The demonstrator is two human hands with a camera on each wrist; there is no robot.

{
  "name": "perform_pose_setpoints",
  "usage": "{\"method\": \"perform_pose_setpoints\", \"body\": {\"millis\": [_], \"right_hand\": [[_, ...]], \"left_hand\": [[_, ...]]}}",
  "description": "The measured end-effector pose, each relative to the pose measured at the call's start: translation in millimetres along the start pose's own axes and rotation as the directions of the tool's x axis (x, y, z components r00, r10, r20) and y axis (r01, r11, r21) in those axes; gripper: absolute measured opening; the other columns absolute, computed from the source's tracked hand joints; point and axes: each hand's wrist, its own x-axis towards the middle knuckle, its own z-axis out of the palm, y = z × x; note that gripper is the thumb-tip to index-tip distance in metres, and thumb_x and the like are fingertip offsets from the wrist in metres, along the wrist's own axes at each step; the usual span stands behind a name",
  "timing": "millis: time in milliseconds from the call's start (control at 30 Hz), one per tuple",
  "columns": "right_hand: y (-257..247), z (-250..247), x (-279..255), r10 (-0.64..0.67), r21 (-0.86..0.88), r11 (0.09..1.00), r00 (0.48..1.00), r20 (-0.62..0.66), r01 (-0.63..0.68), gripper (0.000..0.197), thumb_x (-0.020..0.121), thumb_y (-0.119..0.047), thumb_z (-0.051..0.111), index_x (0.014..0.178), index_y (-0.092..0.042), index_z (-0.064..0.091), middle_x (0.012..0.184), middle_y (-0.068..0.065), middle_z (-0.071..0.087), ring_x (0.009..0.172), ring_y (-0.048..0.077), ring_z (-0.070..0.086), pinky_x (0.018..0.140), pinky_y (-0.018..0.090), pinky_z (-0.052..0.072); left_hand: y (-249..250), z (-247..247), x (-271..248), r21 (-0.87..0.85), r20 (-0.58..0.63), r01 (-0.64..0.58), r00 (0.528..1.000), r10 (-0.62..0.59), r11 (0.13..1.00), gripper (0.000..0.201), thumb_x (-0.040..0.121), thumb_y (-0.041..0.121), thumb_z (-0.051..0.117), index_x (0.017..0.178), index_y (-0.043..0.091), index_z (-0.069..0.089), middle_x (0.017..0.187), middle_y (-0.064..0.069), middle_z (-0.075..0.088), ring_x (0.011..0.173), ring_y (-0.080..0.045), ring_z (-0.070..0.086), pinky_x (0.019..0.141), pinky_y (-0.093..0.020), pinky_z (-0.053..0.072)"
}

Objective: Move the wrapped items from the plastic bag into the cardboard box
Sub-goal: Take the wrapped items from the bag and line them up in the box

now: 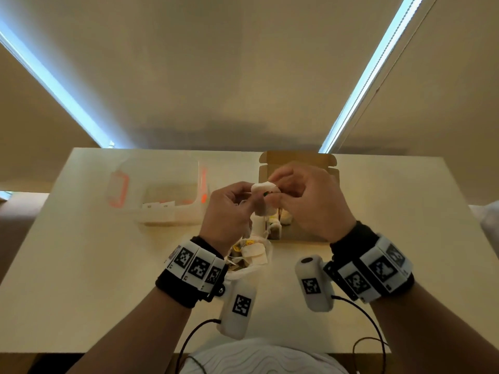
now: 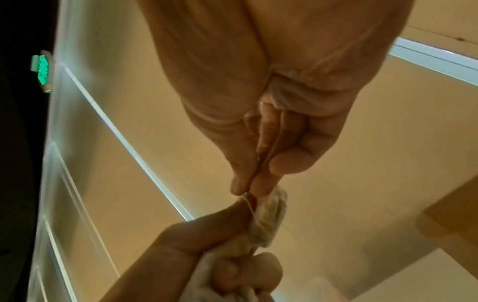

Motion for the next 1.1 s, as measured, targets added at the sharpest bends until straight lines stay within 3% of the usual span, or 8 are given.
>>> {"method": "perform_pose_setpoints", "body": {"millis": [100,200,367,533,667,733,900,1100], "right_hand": [[10,5,-1,0.092,0.013,0.996,0.994,-0.064,-0.092,0.039,0.069,-0.034,0.088,0.099,-0.028,0.063,0.081,-0.012,0.067,0.074,0.003,0.067,0.066,0.014,0.055],[22,10,-2,0.183,-0.006,0.983,0.982,-0.036,-0.184,0.026,0.073,-0.038,0.084,0.094,-0.029,0.071,0.082,-0.014,0.069,0.074,0.003,0.066,0.066,0.016,0.053],[30,6,1,0.337,0.173,0.923,0.939,0.072,-0.344,0.017,0.076,-0.027,0.082,0.085,-0.018,0.072,0.081,-0.004,0.073,0.077,0.010,0.068,0.072,0.026,0.057],[30,-1,3,0.413,0.296,0.837,0.886,0.211,-0.460,0.018,0.082,-0.018,0.077,0.099,-0.018,0.072,0.090,0.003,0.072,0.081,0.014,0.066,0.069,0.028,0.057],[32,-15,6,0.452,0.477,0.732,0.871,0.195,-0.487,0.012,0.085,-0.008,0.070,0.095,-0.015,0.071,0.091,0.001,0.074,0.093,0.021,0.069,0.089,0.046,0.057],[32,-23,9,0.461,0.517,0.705,0.867,0.188,-0.486,0.011,0.085,-0.007,0.068,0.095,-0.012,0.071,0.095,0.004,0.073,0.100,0.027,0.069,0.092,0.048,0.055],[36,-32,16,0.450,0.600,0.652,0.873,0.185,-0.463,0.016,0.076,-0.013,0.070,0.092,-0.010,0.068,0.095,0.006,0.073,0.097,0.025,0.070,0.085,0.040,0.060],[39,-32,18,0.441,0.623,0.640,0.879,0.181,-0.449,0.009,0.087,-0.008,0.064,0.095,-0.011,0.066,0.098,0.007,0.073,0.094,0.023,0.071,0.077,0.033,0.060]], "left_hand": [[-5,1,-1,-0.070,0.058,0.071,0.996,-0.067,0.995,0.017,0.097,0.010,0.058,0.090,0.014,0.073,0.059,-0.002,0.063,0.034,-0.015,0.039,0.037,-0.025,0.038],[-7,3,-3,-0.101,0.126,0.131,0.985,-0.118,0.986,0.031,0.098,0.009,0.054,0.079,0.022,0.074,0.048,0.003,0.053,0.037,-0.018,0.039,0.039,-0.024,0.038],[-10,4,1,-0.009,0.206,0.118,0.972,-0.114,0.993,0.015,0.091,0.008,0.066,0.105,0.011,0.063,0.080,-0.009,0.075,0.057,-0.044,0.049,0.053,-0.037,0.041],[-10,5,4,0.029,0.199,0.157,0.967,-0.159,0.987,0.020,0.089,0.012,0.069,0.105,0.013,0.057,0.086,-0.010,0.076,0.057,-0.040,0.056,0.050,-0.029,0.043],[-17,-4,6,0.173,0.203,0.197,0.952,-0.230,0.965,0.011,0.093,0.020,0.066,0.102,0.016,0.062,0.089,-0.004,0.077,0.044,-0.013,0.047,0.048,-0.028,0.040],[-22,-11,6,0.250,0.211,0.206,0.942,-0.260,0.946,0.007,0.094,0.021,0.063,0.101,0.017,0.064,0.088,-0.002,0.077,0.045,-0.011,0.044,0.049,-0.029,0.041],[-30,-22,5,0.273,0.194,0.217,0.942,-0.274,0.937,0.010,0.092,0.015,0.066,0.102,0.014,0.069,0.096,-0.010,0.074,0.041,0.002,0.053,0.045,-0.012,0.038],[-31,-21,6,0.328,0.244,0.141,0.943,-0.228,0.934,0.012,0.091,0.018,0.067,0.101,0.022,0.072,0.095,-0.007,0.070,0.043,0.004,0.052,0.051,-0.015,0.039]]}}
